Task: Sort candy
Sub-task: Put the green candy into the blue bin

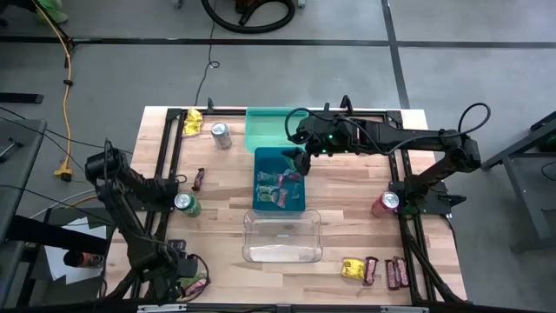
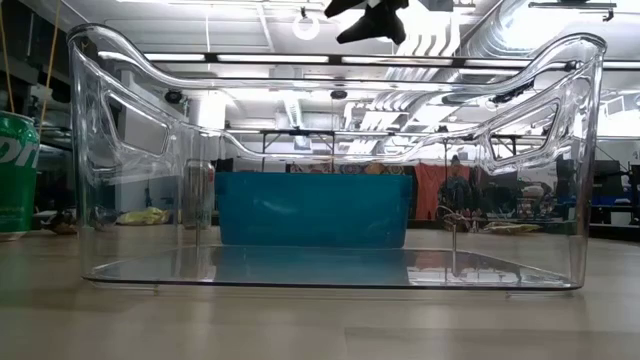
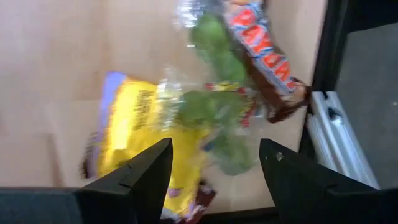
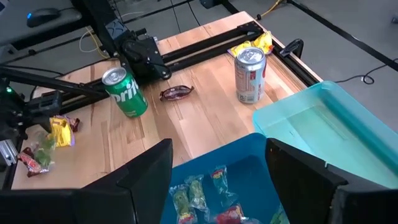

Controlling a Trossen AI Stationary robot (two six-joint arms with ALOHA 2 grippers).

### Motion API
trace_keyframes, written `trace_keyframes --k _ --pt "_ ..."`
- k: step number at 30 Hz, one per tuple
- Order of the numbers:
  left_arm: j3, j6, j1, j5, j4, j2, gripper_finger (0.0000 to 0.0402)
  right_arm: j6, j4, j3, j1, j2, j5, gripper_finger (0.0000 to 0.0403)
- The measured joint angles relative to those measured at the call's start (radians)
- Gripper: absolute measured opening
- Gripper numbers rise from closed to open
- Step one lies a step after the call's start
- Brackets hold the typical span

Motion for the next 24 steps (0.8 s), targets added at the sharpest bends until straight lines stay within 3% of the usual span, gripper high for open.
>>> trace_keyframes --k 9,12,16,20,24 --pt "0.000 -0.060 -0.044 0.011 0.017 0.068 0.0210 0.000 -0.010 0.000 0.000 0.000 0.000 0.0252" --pt "0.000 -0.071 -0.042 0.032 0.024 0.086 0.0156 0.000 -0.010 0.000 0.000 0.000 0.000 0.0252" --pt "0.000 -0.081 -0.039 0.046 0.023 0.070 0.0031 0.000 -0.010 0.000 0.000 0.000 0.000 0.0252" --pt "0.000 -0.112 -0.039 0.059 0.009 -0.015 0.0014 0.000 -0.010 0.000 0.000 0.000 0.001 0.0252" --pt "0.000 -0.129 -0.019 0.062 -0.011 -0.192 0.0003 0.005 -0.010 0.000 0.000 0.000 0.001 0.0252"
